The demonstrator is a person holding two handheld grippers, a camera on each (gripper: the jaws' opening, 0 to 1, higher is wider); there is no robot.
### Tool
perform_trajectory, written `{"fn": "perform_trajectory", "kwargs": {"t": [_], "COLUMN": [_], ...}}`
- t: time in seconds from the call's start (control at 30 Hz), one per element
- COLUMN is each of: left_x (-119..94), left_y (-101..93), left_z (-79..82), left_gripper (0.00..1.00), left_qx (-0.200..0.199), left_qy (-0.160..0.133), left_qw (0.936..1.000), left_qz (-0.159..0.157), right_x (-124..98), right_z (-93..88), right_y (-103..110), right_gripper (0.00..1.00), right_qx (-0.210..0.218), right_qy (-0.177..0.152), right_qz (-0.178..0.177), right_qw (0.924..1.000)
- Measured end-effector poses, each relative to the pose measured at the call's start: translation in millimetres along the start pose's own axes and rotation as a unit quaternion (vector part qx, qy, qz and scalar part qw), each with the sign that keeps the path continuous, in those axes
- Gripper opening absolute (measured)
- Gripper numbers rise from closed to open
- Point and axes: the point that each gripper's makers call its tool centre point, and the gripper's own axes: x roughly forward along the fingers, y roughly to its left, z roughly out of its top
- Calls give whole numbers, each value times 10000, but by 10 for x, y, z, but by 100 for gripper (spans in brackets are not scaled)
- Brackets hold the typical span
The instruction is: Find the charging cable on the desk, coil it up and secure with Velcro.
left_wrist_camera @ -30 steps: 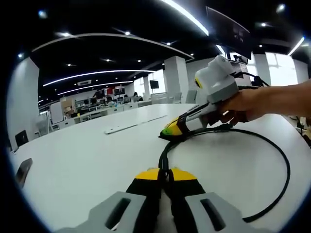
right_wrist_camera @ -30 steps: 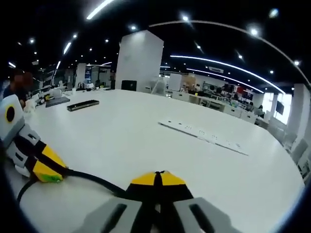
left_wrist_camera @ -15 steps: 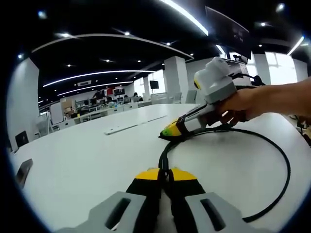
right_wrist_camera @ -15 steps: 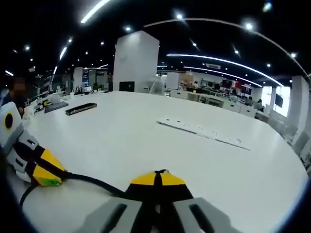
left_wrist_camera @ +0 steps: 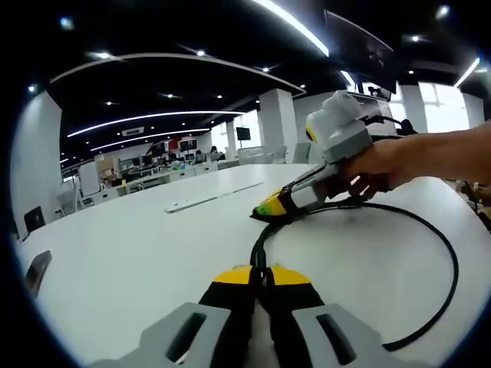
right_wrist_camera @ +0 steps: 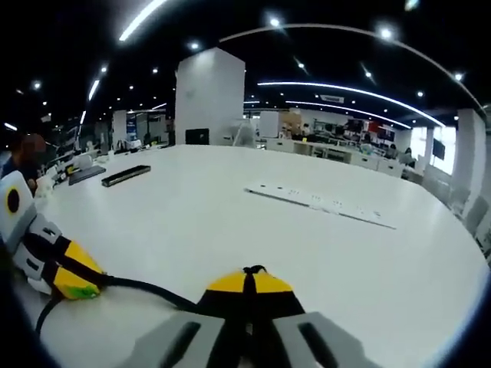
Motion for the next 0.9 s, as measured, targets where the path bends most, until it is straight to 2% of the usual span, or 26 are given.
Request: {"fn": "perform_trajectory", "kwargs": {"t": [0.9], "left_x": [-6], "left_y": [-11], "left_z": [1], "left_gripper": [7], "left_qx": [-5], "left_qy": [-7], "left_qw": [10000], "left_qz": [-4], "right_x": [-123], "right_z": [-31], "right_y": [50], "right_gripper": [2], "right_qx": [136], "right_qy": [180], "right_qz": [133], "right_qw": [9997]}}
